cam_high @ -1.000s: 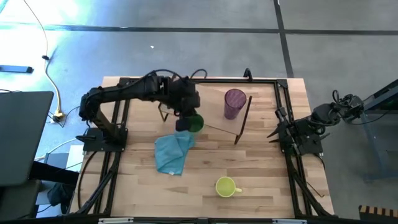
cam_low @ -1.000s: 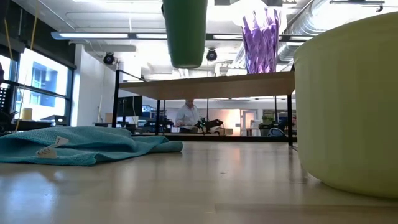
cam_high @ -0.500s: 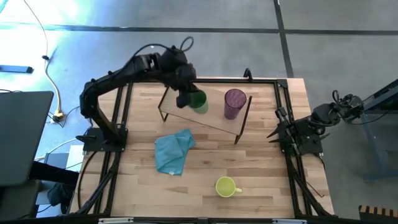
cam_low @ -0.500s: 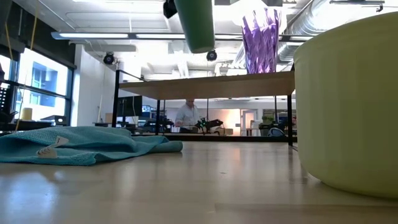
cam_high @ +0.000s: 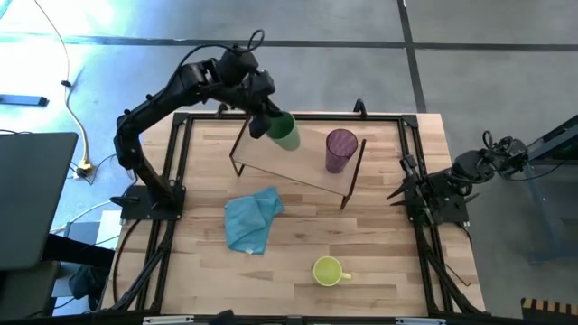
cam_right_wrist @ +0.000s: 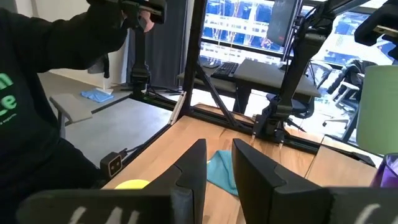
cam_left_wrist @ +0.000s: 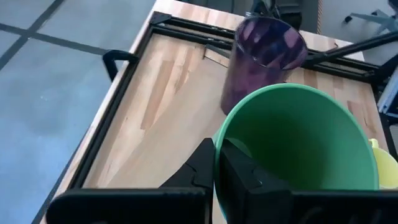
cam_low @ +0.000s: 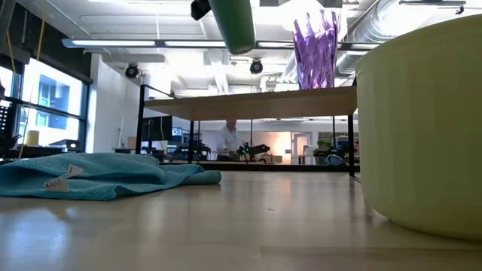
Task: Stack small to large cups/mugs on shelf
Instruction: Put the green cup on the shelf
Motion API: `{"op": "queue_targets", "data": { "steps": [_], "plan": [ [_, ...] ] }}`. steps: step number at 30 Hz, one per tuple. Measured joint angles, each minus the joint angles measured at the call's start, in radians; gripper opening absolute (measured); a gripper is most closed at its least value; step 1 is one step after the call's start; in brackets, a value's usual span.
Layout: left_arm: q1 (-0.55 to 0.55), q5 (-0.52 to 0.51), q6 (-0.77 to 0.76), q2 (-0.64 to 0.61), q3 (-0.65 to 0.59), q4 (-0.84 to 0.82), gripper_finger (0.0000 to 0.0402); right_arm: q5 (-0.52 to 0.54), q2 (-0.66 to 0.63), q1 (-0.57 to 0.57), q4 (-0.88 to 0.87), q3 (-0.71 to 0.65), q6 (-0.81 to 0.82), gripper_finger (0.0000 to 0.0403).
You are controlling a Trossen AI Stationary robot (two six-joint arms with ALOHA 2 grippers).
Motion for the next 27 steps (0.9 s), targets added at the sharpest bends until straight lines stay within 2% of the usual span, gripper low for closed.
{"op": "queue_targets", "data": {
  "steps": [6,10,16,27],
  "plan": [
    [0.024,-0.002,-0.049,0.004,0.005,-0.046,0.0,0.001,0.0,0.0,0.011,0.0,-0.013,0.0067],
    [0.019,0.109,-0.049,0.007,0.006,0.017,0.0,0.001,0.001,0.0,0.022,0.0,-0.021,0.0067],
    [0.021,0.191,-0.038,0.006,0.006,0.055,0.0,0.001,0.001,0.0,0.022,0.0,0.001,0.0067],
    [0.02,0.132,-0.048,0.065,0.006,0.057,0.0,0.001,0.001,0.0,0.02,0.0,0.001,0.0067]
  ]
}}
